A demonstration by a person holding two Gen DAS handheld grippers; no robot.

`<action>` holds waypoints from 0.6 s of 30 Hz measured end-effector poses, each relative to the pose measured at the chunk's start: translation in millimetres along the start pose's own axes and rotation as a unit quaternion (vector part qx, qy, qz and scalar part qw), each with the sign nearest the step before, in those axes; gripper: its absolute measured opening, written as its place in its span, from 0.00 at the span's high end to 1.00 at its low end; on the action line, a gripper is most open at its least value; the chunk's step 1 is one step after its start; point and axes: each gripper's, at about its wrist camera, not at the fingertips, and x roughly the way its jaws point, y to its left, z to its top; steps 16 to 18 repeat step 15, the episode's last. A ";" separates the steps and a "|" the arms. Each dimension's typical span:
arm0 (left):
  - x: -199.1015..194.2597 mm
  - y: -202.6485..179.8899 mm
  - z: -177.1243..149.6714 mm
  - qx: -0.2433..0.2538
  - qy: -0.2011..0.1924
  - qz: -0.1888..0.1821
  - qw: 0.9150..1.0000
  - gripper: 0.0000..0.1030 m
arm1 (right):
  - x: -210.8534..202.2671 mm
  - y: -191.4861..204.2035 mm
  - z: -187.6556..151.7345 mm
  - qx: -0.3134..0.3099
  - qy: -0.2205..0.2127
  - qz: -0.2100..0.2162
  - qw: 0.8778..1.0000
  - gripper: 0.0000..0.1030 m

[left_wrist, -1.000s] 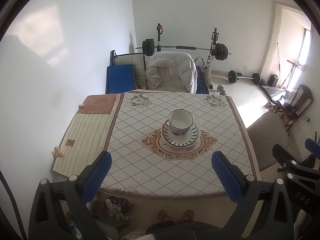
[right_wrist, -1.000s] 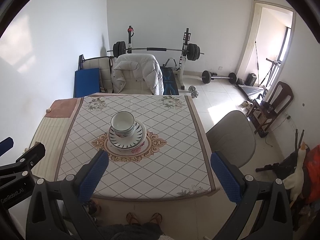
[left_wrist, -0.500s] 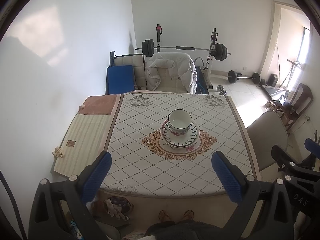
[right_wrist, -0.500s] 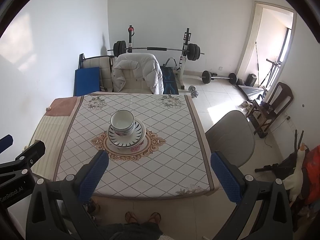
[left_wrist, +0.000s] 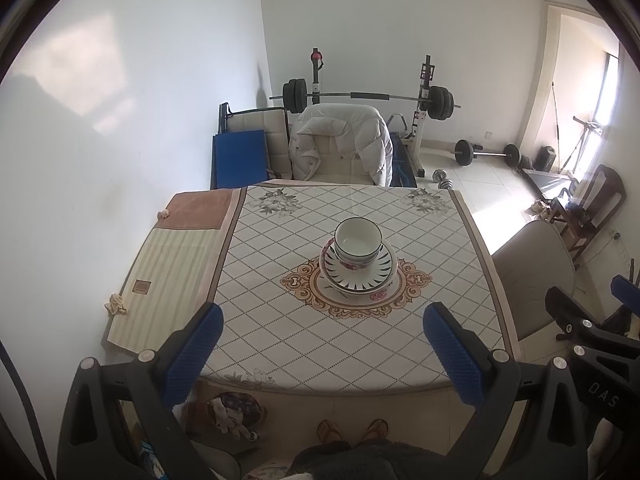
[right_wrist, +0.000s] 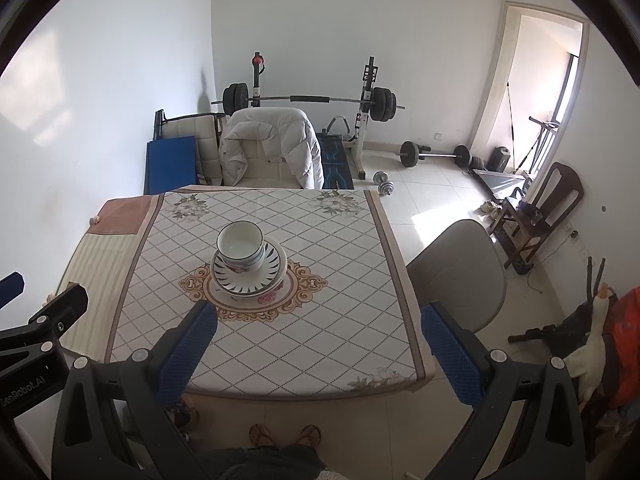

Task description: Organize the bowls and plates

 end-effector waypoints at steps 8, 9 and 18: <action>-0.6 0.6 0.7 0.002 -0.002 0.003 1.000 0.00 | -0.2 0.0 -2.9 0.006 -0.001 -0.004 1.000 0.00; -0.4 0.6 0.8 0.003 -0.001 0.003 1.000 0.00 | -0.3 0.2 -3.2 0.006 -0.001 -0.004 1.000 0.00; -0.1 0.8 0.3 0.005 -0.002 0.003 1.000 0.00 | -0.6 0.9 -5.4 0.007 0.000 -0.007 1.000 0.00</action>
